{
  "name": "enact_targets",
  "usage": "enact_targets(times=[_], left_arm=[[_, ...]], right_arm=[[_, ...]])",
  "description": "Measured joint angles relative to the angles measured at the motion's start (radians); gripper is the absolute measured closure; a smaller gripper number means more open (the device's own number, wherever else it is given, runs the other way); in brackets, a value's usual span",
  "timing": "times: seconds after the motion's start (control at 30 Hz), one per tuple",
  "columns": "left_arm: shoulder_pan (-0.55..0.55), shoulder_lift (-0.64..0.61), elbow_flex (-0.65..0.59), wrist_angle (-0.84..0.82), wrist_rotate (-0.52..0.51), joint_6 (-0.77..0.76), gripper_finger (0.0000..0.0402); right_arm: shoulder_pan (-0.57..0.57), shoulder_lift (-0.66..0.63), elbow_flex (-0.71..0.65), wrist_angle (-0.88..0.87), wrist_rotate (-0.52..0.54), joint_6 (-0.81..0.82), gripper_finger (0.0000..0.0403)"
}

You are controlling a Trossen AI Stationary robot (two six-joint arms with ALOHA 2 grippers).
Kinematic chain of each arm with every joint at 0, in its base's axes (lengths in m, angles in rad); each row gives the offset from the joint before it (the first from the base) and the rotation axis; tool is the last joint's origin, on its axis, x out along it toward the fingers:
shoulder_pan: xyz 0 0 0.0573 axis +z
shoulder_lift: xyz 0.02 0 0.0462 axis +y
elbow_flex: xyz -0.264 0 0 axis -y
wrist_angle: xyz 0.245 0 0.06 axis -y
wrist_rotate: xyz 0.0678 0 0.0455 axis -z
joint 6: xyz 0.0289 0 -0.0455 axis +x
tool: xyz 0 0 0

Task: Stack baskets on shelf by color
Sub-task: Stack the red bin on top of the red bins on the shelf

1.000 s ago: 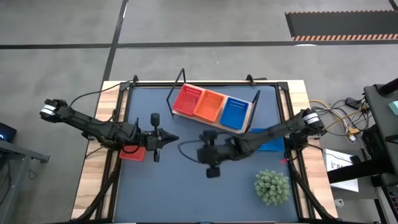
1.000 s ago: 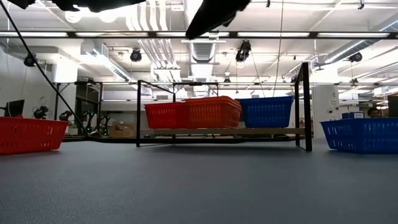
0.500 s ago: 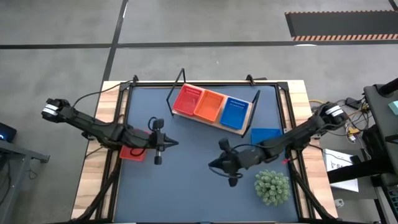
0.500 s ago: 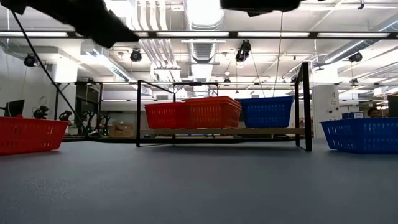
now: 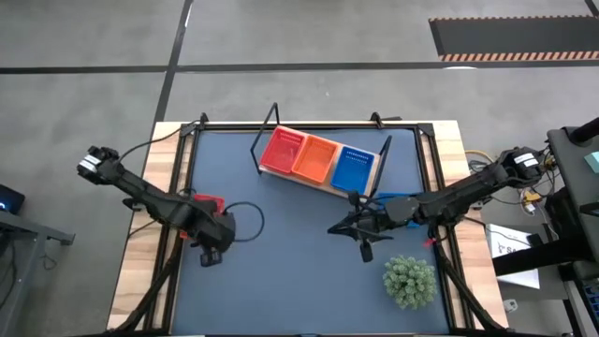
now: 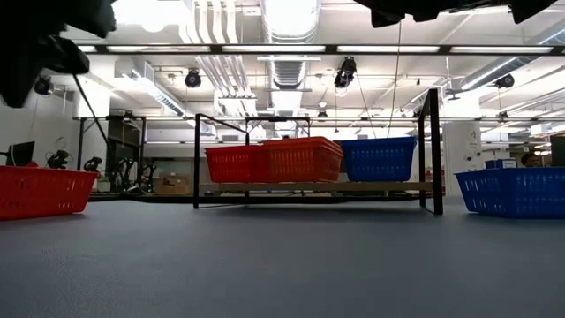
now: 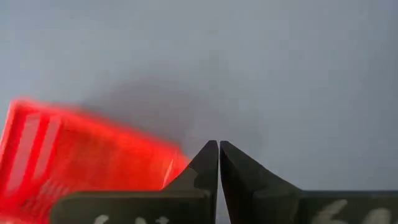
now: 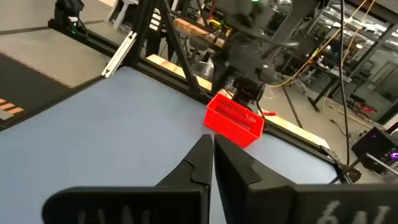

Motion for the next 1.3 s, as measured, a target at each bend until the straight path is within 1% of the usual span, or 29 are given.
enact_targets(times=[0.07, 0.13, 0.3, 0.4, 0.5, 0.63, 0.73, 0.83, 1.0, 1.23, 1.3], left_arm=[[-0.03, 0.044, 0.034, -0.073, 0.023, 0.036, 0.0402], [-0.056, 0.07, 0.042, -0.098, 0.025, 0.107, 0.0402], [-0.068, 0.107, 0.002, -0.105, 0.042, 0.208, 0.0401], [-0.068, 0.107, -0.034, -0.104, 0.073, 0.221, 0.0394], [-0.069, 0.103, -0.067, -0.105, 0.085, 0.222, 0.0367], [-0.069, 0.099, -0.106, -0.104, 0.091, 0.222, 0.0312], [-0.07, 0.099, -0.135, -0.104, 0.091, 0.262, 0.0274], [-0.07, 0.099, -0.16, -0.092, 0.091, 0.296, 0.0253], [-0.07, 0.099, -0.205, -0.07, 0.091, 0.301, 0.0246], [-0.07, 0.1, -0.267, 0.047, 0.092, 0.296, 0.0247], [-0.07, 0.1, -0.273, 0.054, 0.092, 0.294, 0.0248]], right_arm=[[0.0, -0.007, -0.005, -0.001, 0.0, -0.002, 0.0394], [0.0, -0.013, -0.007, -0.003, 0.0, -0.002, 0.0394], [0.003, -0.012, -0.007, -0.01, -0.001, 0.011, 0.0394], [0.005, -0.012, -0.007, -0.027, -0.001, 0.014, 0.0394], [0.005, -0.012, -0.007, -0.03, -0.001, 0.023, 0.0394], [0.005, -0.012, -0.007, -0.043, -0.001, 0.023, 0.0394], [0.005, -0.012, -0.007, -0.05, -0.001, 0.024, 0.0394], [0.005, -0.012, -0.007, -0.052, -0.001, 0.03, 0.0394], [0.005, -0.012, -0.007, -0.065, -0.001, 0.03, 0.0394], [0.005, -0.012, -0.007, -0.077, -0.001, 0.03, 0.0394], [0.005, -0.012, -0.007, -0.077, -0.001, 0.03, 0.0394]])
